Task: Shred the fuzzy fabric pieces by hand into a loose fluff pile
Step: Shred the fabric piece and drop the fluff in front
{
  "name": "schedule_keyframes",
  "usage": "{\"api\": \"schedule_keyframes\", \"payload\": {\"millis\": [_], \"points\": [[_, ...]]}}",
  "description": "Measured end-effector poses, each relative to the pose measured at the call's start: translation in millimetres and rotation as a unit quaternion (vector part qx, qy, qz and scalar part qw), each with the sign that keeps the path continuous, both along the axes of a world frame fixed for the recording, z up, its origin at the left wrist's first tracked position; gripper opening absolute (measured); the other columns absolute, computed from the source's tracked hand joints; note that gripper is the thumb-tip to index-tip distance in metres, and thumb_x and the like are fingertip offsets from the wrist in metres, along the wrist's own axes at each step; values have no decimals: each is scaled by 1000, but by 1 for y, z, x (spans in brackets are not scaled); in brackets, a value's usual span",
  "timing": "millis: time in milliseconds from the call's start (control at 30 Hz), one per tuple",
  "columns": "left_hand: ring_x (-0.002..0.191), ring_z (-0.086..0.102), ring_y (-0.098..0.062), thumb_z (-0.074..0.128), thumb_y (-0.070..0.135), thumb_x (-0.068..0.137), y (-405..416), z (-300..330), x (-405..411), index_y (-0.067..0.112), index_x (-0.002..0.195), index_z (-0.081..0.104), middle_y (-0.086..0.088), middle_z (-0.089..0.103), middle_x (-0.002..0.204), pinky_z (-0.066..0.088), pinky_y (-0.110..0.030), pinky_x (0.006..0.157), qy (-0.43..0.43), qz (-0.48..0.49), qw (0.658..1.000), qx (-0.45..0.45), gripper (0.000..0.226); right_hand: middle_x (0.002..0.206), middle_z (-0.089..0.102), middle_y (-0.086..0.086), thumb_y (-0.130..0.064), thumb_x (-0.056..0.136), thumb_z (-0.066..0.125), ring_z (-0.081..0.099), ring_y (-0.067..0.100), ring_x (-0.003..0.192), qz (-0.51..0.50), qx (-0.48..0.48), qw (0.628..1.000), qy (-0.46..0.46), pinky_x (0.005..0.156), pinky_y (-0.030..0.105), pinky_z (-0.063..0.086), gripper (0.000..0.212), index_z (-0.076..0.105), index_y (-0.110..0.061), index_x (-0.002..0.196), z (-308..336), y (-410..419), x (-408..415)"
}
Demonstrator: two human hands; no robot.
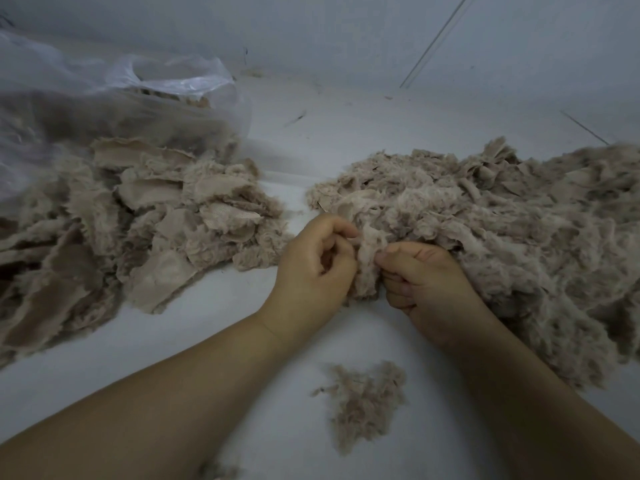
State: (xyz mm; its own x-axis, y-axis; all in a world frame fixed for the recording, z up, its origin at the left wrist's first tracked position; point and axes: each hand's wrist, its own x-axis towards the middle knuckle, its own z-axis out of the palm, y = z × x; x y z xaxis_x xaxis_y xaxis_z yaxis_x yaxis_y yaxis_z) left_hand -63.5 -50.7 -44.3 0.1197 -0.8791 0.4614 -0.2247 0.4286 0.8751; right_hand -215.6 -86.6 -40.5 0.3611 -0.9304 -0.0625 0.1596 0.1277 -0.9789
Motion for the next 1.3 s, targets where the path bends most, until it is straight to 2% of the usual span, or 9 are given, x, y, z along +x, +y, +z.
{"api": "schedule_keyframes", "payload": {"millis": [133, 367, 500, 667, 767, 867, 1067, 1233, 1300], "points": [[49, 47, -5, 78, 16, 82, -5, -4, 1, 16, 87, 60, -1, 56, 60, 40, -22, 48, -2, -13, 998, 58, 19, 50, 27, 1, 6, 94, 46, 18, 6, 38, 2, -10, 1000, 25, 37, 15, 15, 56, 56, -19, 45, 2, 1, 1], [42, 47, -16, 55, 0, 93, -9, -1, 4, 11, 72, 63, -4, 53, 51, 40, -23, 42, 138, 3, 979, 150, 25, 49, 28, -1, 3, 95, 49, 20, 5, 37, 13, -8, 1000, 17, 37, 14, 17, 56, 52, -21, 45, 0, 0, 1], [46, 45, -19, 70, 23, 89, -5, 0, 0, 0, 78, 61, -12, 51, 56, 40, -30, 45, 116, -15, 984, 135, 26, 48, 31, -2, 2, 95, 51, 21, 6, 38, 27, -25, 999, 36, 36, 16, 19, 50, 58, -19, 50, -1, 2, 1], [36, 43, -15, 57, 7, 96, -8, 0, 3, 4, 72, 59, -4, 52, 45, 37, -19, 38, 124, -24, 977, 172, 25, 50, 33, -2, -7, 97, 52, 22, 5, 38, 9, -1, 1000, 27, 35, 15, 21, 44, 61, -17, 55, -1, 1, 0], [33, 45, -7, 58, 7, 96, -5, 1, 0, 5, 72, 60, 4, 53, 42, 36, -15, 37, 103, -33, 981, 160, 24, 47, 41, 0, -30, 94, 61, 32, 4, 35, 61, -29, 998, 9, 34, 14, 29, 42, 50, -1, 66, 3, 5, -1], [35, 46, -4, 60, 7, 94, -2, 2, -2, 6, 72, 59, 6, 52, 41, 36, -14, 37, 87, -34, 984, 149, 22, 55, 61, 13, -18, 91, 60, 55, 7, 42, 81, -45, 996, 4, 42, 15, 45, 38, 53, 17, 77, 8, 11, 2], [41, 45, -9, 47, -1, 96, -4, 6, -1, 8, 76, 56, 1, 49, 49, 38, -17, 39, 176, -14, 966, 189, 24, 47, 37, -2, -7, 98, 51, 25, 4, 35, 0, 4, 999, 32, 34, 14, 21, 24, 62, 4, 81, 2, 2, 1], [40, 41, -8, 68, 27, 89, -4, 3, 1, 13, 60, 50, 8, 45, 44, 35, -21, 41, 67, -8, 986, 151, 38, 51, 33, -2, -7, 97, 51, 21, 3, 36, -12, 18, 1000, 3, 34, 14, 18, 26, 58, -3, 72, 0, 0, 0], [36, 43, -6, 73, 16, 85, -4, 2, 0, 16, 56, 51, 9, 47, 40, 37, -21, 42, 20, -29, 985, 168, 37, 50, 34, -2, -8, 97, 51, 22, 3, 36, -14, 30, 999, -17, 34, 14, 18, 29, 54, -6, 68, 2, 0, 0]]}}
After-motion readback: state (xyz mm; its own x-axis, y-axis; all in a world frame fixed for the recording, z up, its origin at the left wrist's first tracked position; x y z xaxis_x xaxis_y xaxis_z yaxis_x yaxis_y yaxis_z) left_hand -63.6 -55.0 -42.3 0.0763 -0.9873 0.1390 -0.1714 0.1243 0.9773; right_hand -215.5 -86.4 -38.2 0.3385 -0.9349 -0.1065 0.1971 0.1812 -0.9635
